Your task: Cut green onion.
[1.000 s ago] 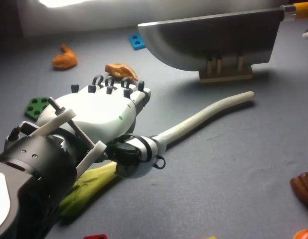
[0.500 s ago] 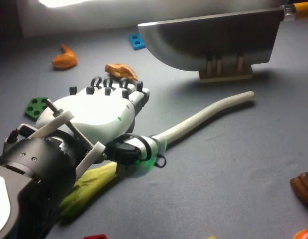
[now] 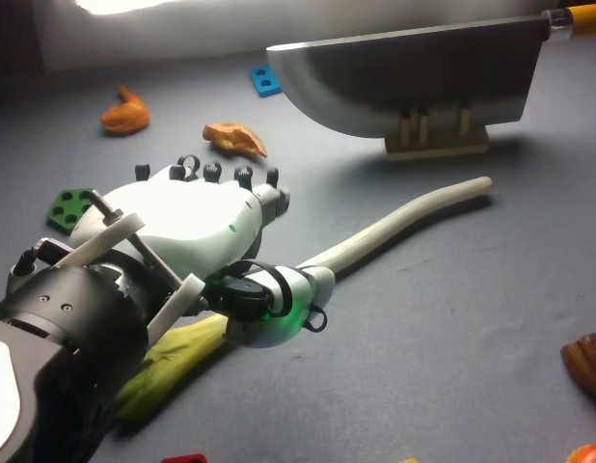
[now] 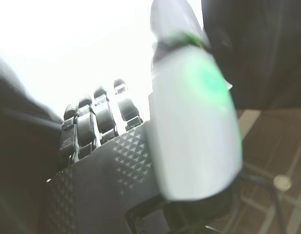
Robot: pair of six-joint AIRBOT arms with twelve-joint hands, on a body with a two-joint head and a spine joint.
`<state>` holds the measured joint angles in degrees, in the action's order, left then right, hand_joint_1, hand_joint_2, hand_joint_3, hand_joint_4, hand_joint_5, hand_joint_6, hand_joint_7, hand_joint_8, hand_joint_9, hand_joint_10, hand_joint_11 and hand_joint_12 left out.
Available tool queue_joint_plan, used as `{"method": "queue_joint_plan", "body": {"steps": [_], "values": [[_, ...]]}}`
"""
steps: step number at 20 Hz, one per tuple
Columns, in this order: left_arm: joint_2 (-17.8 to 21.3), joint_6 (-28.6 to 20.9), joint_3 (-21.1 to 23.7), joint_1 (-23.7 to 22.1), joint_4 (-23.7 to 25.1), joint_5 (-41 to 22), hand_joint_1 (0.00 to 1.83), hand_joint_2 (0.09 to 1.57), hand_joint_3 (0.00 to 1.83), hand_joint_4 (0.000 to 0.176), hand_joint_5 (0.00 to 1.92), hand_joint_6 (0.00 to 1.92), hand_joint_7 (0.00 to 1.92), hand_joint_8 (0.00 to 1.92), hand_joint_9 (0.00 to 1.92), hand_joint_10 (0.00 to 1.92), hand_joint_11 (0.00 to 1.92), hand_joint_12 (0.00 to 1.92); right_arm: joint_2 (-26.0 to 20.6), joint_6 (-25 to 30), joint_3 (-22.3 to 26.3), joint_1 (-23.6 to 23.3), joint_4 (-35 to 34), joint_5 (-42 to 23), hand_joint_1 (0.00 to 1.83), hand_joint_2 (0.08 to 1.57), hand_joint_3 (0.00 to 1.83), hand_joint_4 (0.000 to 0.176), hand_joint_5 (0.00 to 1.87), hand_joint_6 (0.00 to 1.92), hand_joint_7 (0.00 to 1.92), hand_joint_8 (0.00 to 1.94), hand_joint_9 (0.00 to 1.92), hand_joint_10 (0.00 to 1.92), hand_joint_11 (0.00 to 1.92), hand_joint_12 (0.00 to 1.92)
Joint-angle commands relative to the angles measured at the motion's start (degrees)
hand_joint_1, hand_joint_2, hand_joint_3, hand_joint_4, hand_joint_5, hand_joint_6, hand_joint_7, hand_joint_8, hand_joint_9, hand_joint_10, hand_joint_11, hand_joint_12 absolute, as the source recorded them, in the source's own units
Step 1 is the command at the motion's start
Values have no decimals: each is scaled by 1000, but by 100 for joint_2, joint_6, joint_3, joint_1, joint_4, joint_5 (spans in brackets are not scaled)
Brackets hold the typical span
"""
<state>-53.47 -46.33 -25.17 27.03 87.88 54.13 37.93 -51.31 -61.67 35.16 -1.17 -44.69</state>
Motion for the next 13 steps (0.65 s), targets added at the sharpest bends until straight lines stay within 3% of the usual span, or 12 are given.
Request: {"method": "queue_joint_plan", "body": {"steps": [1, 2, 3, 4, 5, 6, 7, 9, 11, 12, 13], "values": [[-13, -1, 18, -32, 490, 121, 183, 1327, 0, 0, 623, 86, 736, 88, 689, 183, 188, 1242, -94, -233, 118, -44, -110, -590, 93, 1194, 4, 0, 848, 282, 917, 290, 663, 753, 193, 1623], [-14, -3, 14, -33, 490, 121, 210, 1334, 0, 0, 799, 82, 896, 206, 697, 624, 221, 1480, -173, -675, 294, -49, -110, -487, 146, 1194, 0, 0, 828, 647, 864, 761, 595, 1193, 294, 1847], [-14, -14, 12, -33, 490, 122, 225, 1337, 0, 0, 936, 123, 905, 537, 664, 1064, 256, 1664, -206, -946, 420, -53, -109, -485, 88, 1219, 4, 0, 793, 865, 880, 909, 616, 1316, 333, 1906], [-13, -14, 10, -33, 490, 125, 193, 1346, 1, 0, 1041, 182, 927, 718, 663, 1211, 284, 1771, -217, -992, 470, -79, -109, -475, 17, 1236, 6, 0, 865, 984, 1018, 1059, 751, 1558, 465, 1918], [-13, -28, 10, -33, 490, 134, 172, 1352, 1, 0, 1015, 469, 909, 995, 675, 1421, 323, 1888, -218, -989, 497, -121, -110, -403, 3, 1250, 7, 0, 952, 1376, 1147, 1333, 919, 1779, 622, 1920], [-13, -54, 10, -33, 490, 135, 161, 1359, 1, 0, 924, 823, 894, 1170, 688, 1525, 370, 1914, -217, -973, 510, -136, -111, -346, 0, 1256, 6, 0, 1066, 1602, 1243, 1561, 1097, 1893, 849, 1921], [-14, -102, 8, -35, 490, 151, 166, 1359, 1, 0, 964, 1335, 970, 1547, 775, 1842, 498, 1920, -216, -973, 525, -135, -111, -335, 0, 1252, 3, 0, 1149, 1714, 1319, 1676, 1231, 1915, 1090, 1921], [-5, -133, 9, -56, 490, 204, 158, 1368, 2, 0, 909, 1684, 965, 1801, 835, 1918, 582, 1921, -216, -944, 549, -120, -122, -333, 0, 1247, 0, 0, 1133, 1828, 1298, 1768, 1281, 1921, 1192, 1921], [-4, -133, 10, -72, 490, 234, 139, 1373, 2, 0, 894, 1802, 952, 1891, 860, 1921, 627, 1921, -215, -942, 570, -119, -122, -332, 0, 1246, 0, 0, 1166, 1894, 1317, 1831, 1328, 1921, 1271, 1921], [-4, -133, 14, -72, 491, 245, 121, 1378, 3, 0, 902, 1793, 964, 1893, 872, 1921, 626, 1921, -213, -941, 572, -122, -122, -332, 0, 1250, 0, 15, 1181, 1916, 1310, 1876, 1324, 1921, 1285, 1921], [-4, -133, 19, -72, 504, 254, 110, 1380, 3, 0, 964, 1876, 1031, 1914, 944, 1921, 701, 1921, -210, -941, 574, -124, -121, -336, 0, 1249, 0, 144, 1267, 1920, 1371, 1928, 1373, 1921, 1368, 1921]]}}
